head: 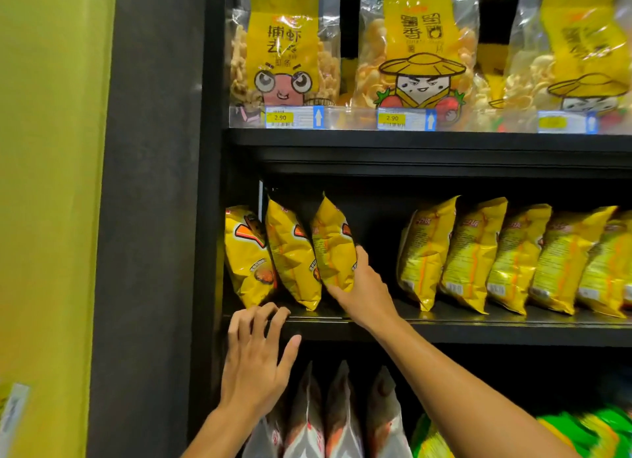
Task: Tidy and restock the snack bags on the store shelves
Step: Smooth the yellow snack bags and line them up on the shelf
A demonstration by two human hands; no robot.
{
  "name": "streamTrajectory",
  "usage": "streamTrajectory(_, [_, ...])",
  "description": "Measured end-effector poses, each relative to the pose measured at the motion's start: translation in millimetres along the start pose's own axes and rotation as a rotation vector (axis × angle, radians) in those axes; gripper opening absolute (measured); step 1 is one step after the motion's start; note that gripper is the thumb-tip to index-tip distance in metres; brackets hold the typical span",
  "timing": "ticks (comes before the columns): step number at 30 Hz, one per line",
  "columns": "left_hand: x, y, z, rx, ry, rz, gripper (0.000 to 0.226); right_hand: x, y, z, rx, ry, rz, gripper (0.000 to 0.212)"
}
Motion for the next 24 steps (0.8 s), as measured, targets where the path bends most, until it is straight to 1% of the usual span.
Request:
streamTrajectory(2, [2, 0, -3, -0.007, 0.017, -0.006, 0.055, -2, 2, 7, -0.056, 0.019, 0.003, 0.088])
streamTrajectory(3, [2, 0, -4, -0.011, 0.013, -0.013, 0.054, -1, 5, 13, -0.093, 0.019, 0.012, 0.085])
streamTrajectory(7, [0, -1, 0, -0.003, 0.039, -0.02, 0.05, 16, 37, 55, -0.254, -0.041, 0.069, 0.084])
streamTrajectory(9, [-2, -2, 5, 0.02, 0.111, 0.012, 0.049, 22, 62, 77, -0.303, -0.058, 0.097, 0.085])
streamTrajectory(10, [-4, -1, 11, 0.015, 0.206, 0.039, 0.047, 24, 77, 87, -0.323, -0.071, 0.113, 0.085])
streamTrajectory(12, [-17, 3, 32, -0.017, 0.481, 0.075, 0.038, 26, 115, 105, -0.375, -0.102, 0.138, 0.086])
streamTrajectory(14, [-43, 11, 63, -0.052, 0.699, 0.046, 0.041, 26, 154, 112, -0.409, -0.121, 0.145, 0.088])
streamTrajectory(15, [-59, 21, 77, -0.032, 0.786, 0.031, 0.045, 24, 176, 112, -0.415, -0.12, 0.144, 0.09])
streamTrajectory(16, [-73, 31, 87, 0.018, 0.894, 0.042, 0.05, 24, 195, 109, -0.415, -0.12, 0.156, 0.091])
streamTrajectory(18, [-99, 60, 95, 0.166, 1.151, 0.115, 0.061, 20, 232, 99, -0.402, -0.111, 0.189, 0.094])
streamTrajectory(20, [-119, 95, 90, 0.309, 1.343, 0.19, 0.071, 16, 268, 82, -0.381, -0.075, 0.224, 0.092])
streamTrajectory(22, [-132, 134, 78, 0.449, 1.456, 0.312, 0.079, 8, 301, 61, -0.351, -0.077, 0.205, 0.084])
streamTrajectory(24, [-138, 167, 70, 0.531, 1.473, 0.477, 0.084, 1, 332, 38, -0.308, -0.093, 0.175, 0.077])
Point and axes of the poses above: each hand's wrist, its own y-axis away from the middle knuckle, its own z-axis out of the back of the hand, x = y × z, the point moved 8 cm from there along -y, towards the middle knuckle, and after that the axes turned 4 degrees about x, right-handed, at the moved point
